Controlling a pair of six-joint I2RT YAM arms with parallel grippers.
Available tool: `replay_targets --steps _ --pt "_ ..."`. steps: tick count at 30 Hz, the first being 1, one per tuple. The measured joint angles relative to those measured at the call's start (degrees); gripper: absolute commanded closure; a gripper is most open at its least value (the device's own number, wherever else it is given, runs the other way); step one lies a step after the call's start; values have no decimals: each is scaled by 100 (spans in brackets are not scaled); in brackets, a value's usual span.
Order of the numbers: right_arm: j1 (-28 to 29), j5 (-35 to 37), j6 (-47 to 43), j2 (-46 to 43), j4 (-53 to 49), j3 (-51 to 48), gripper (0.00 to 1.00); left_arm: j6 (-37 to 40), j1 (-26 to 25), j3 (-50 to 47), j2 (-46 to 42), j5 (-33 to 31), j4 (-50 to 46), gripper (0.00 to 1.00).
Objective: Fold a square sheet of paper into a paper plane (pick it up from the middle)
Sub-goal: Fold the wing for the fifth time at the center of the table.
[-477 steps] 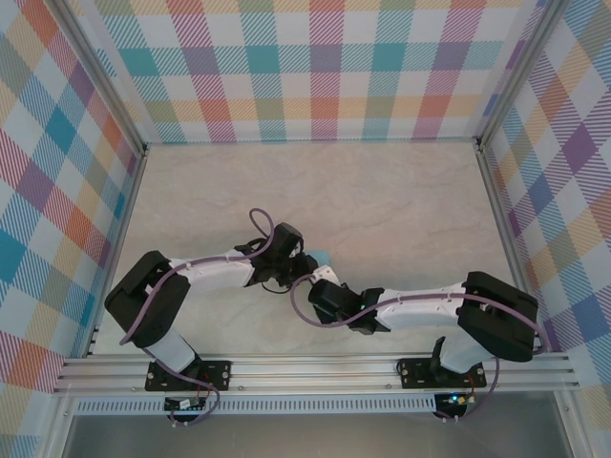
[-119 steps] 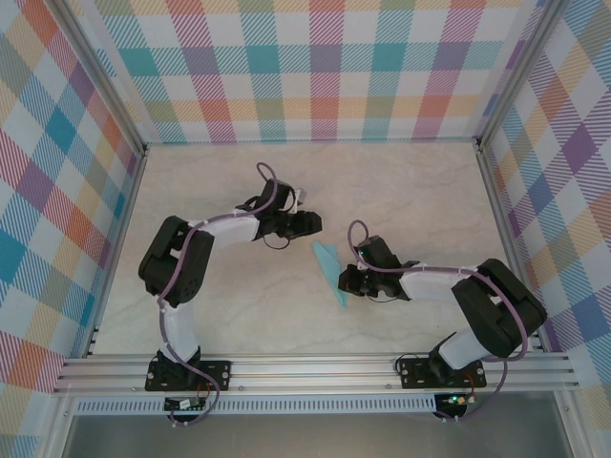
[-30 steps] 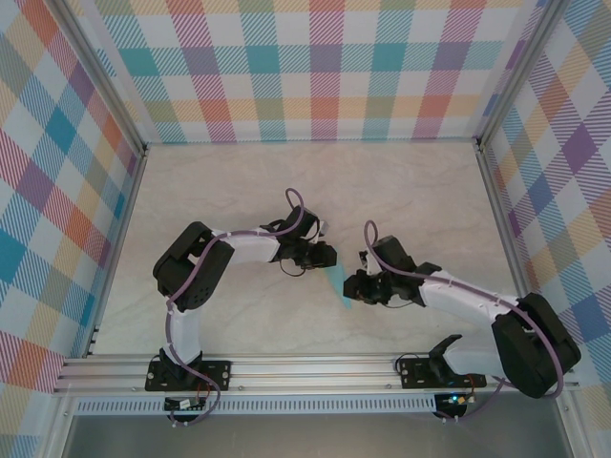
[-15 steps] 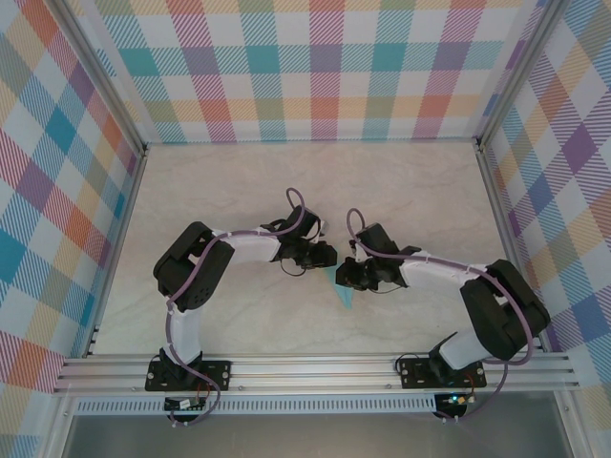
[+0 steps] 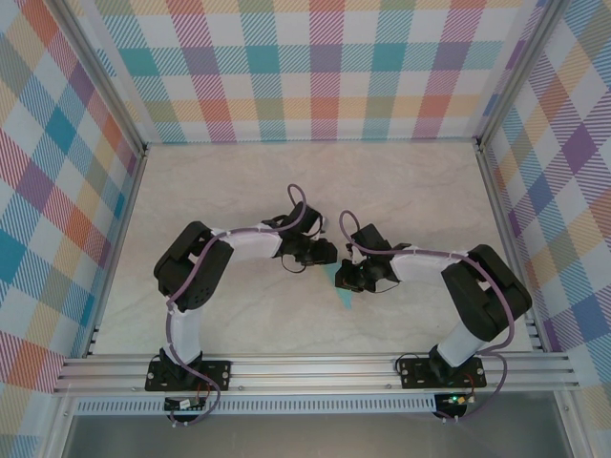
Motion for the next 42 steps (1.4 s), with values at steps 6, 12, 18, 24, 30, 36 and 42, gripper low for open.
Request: replay_targets --steps 6,12,18,24,30,36,42 --pt "0 0 2 0 11 -2 89 61 79 -4 -461 -197 -170 66" --pt "0 0 2 0 11 -2 89 -92 90 -619 -1119 -273 229 68" --pt "0 0 4 0 11 -2 89 -393 90 -1104 -1016 -219 688 69" --pt "-4 -11 4 11 17 -2 89 -542 90 -1106 -708 -166 1115 69" --pt "-15 -59 7 28 39 -2 89 -544 92 -1036 -402 -103 1141 68" --pt "-20 -111 2 55 118 -17 89 -518 98 -721 -240 -236 951 69" --pt "-20 -153 0 66 271 -66 89 -498 98 -295 -31 -363 516 70"
